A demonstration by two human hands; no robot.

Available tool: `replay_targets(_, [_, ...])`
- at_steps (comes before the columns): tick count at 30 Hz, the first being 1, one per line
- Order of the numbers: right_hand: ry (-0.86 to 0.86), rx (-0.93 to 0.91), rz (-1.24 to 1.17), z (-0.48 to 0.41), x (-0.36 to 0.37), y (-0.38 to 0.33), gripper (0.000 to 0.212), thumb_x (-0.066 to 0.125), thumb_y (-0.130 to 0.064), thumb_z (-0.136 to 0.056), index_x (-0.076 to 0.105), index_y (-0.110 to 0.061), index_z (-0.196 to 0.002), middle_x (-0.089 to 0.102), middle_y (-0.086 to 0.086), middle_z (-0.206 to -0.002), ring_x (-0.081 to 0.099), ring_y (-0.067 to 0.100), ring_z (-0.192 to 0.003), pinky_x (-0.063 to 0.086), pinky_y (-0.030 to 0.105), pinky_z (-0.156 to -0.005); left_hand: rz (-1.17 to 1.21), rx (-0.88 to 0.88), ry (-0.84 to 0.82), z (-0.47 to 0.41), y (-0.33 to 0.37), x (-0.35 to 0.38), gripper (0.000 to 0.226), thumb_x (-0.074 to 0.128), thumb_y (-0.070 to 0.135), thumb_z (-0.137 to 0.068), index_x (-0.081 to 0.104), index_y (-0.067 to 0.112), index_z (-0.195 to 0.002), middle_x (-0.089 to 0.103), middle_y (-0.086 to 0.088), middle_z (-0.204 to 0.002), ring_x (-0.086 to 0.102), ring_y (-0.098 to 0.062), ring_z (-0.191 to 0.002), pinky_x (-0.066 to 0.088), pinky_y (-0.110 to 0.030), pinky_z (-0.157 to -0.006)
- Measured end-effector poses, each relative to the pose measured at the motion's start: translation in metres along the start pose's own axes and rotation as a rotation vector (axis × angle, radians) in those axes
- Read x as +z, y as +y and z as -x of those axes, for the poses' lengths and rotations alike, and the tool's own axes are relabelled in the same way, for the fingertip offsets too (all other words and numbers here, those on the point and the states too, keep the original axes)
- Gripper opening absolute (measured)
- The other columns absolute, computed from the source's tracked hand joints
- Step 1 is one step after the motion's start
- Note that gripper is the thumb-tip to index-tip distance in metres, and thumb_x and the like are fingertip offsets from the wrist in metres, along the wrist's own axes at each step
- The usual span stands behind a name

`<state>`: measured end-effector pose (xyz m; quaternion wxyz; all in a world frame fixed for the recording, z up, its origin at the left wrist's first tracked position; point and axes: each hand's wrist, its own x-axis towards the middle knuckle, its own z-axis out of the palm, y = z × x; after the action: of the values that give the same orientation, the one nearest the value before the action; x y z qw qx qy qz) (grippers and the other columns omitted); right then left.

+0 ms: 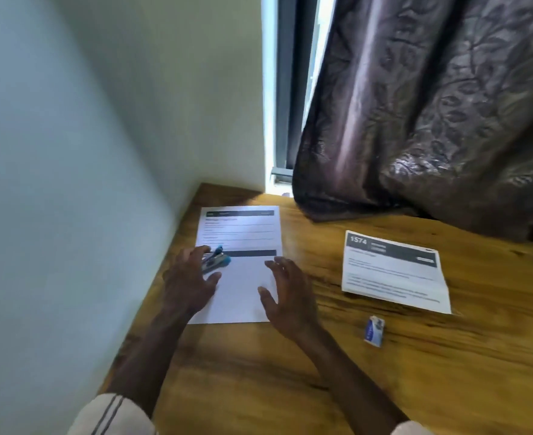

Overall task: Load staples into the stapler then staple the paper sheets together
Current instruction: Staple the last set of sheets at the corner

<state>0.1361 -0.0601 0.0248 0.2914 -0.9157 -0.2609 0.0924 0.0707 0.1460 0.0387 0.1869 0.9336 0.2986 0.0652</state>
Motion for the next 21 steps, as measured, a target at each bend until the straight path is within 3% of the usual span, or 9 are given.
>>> replay_targets(2, [-0.011,0.047,0.087,-0.011,0.018,-0.012,0.061,0.047,-0.056,-0.097,0.039,-0.030,-0.152,0.031,0.000,-0.166,0.029,0.023,-0.152,0.029,0.051,-0.123,0.015,0.051,-0.006,-0.004,-0.011,0.004,0.055,0.082,0.033,-0.082,0.063,0.021,-0.132,0.067,-0.010,-0.123,0.065,-0.030,-0.106,0.058,-0.045,-0.088])
replay_targets(6, [0.108,0.332,0.163,-0.033,0.031,-0.032,0.070,0.055,-0.059,-0.095,0.037,-0.016,-0.149,0.039,0.011,-0.154,0.040,0.030,-0.138,0.045,0.046,-0.109,0.085,0.127,0.016,-0.013,-0.031,0.011,0.031,0.070,0.029,-0.088,0.069,0.019,-0.118,0.067,-0.004,-0.103,0.064,-0.028,-0.091,0.056,-0.039,-0.075])
replay_targets(11, [0.145,0.603,0.156,-0.066,0.021,-0.051,0.082,0.072,-0.061,-0.084,0.039,-0.011,-0.140,0.041,0.017,-0.145,0.040,0.034,-0.132,0.047,0.044,-0.101,0.266,0.097,0.111,-0.007,-0.052,0.017,0.023,0.063,0.034,-0.095,0.070,0.021,-0.112,0.070,-0.003,-0.103,0.064,-0.026,-0.088,0.056,-0.040,-0.071])
replay_targets(15, [0.161,0.653,0.120,-0.078,0.023,-0.043,0.077,0.082,-0.053,-0.079,0.052,-0.007,-0.133,0.053,0.019,-0.139,0.052,0.034,-0.124,0.050,0.040,-0.095,0.379,-0.060,0.273,0.006,-0.067,0.012,0.019,0.074,0.019,-0.088,0.073,0.016,-0.107,0.069,-0.008,-0.090,0.063,-0.033,-0.083,0.053,-0.042,-0.073])
replay_targets(18, [0.205,0.669,0.094,-0.075,0.025,-0.035,0.078,0.086,-0.052,-0.074,0.053,-0.010,-0.132,0.060,0.016,-0.133,0.058,0.034,-0.119,0.053,0.041,-0.086,0.388,-0.035,0.260,0.014,-0.071,0.009,0.028,0.066,0.028,-0.084,0.073,0.014,-0.107,0.069,-0.008,-0.092,0.063,-0.032,-0.082,0.052,-0.039,-0.073])
replay_targets(21, [0.246,0.709,0.072,-0.063,0.023,-0.026,0.075,0.088,-0.053,-0.071,0.056,-0.014,-0.126,0.065,0.013,-0.128,0.063,0.035,-0.114,0.055,0.045,-0.089,0.396,-0.039,0.234,0.016,-0.076,0.011,0.031,0.065,0.029,-0.084,0.072,0.015,-0.111,0.069,-0.008,-0.098,0.065,-0.030,-0.084,0.053,-0.038,-0.076])
